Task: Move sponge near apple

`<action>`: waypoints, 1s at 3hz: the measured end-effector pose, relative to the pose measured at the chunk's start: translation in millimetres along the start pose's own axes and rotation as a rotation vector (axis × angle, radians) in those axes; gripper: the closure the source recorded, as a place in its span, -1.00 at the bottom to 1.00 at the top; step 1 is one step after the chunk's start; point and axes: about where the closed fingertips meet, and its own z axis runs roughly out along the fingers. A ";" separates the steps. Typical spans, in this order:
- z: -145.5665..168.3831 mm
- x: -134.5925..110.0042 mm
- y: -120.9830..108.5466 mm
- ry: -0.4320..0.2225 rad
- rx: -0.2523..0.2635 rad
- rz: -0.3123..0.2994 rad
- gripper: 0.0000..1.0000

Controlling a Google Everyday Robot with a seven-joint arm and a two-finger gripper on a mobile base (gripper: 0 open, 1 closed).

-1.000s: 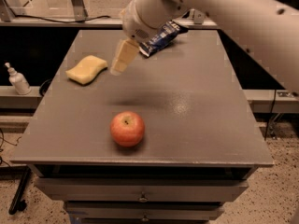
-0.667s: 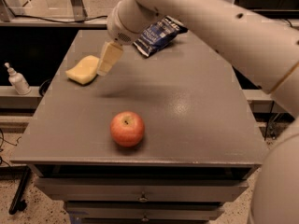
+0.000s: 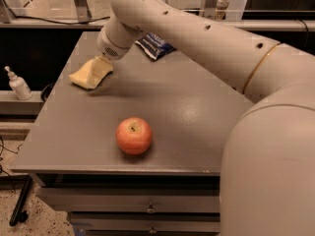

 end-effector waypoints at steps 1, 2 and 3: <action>19.4 2.1 8.9 0.004 -0.026 0.054 -0.65; 25.7 9.5 15.5 0.013 -0.034 0.107 -0.16; 25.2 11.8 17.0 0.016 -0.034 0.123 0.28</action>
Offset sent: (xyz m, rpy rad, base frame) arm -0.0088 0.0042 -0.0390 0.0349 0.1342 -0.1136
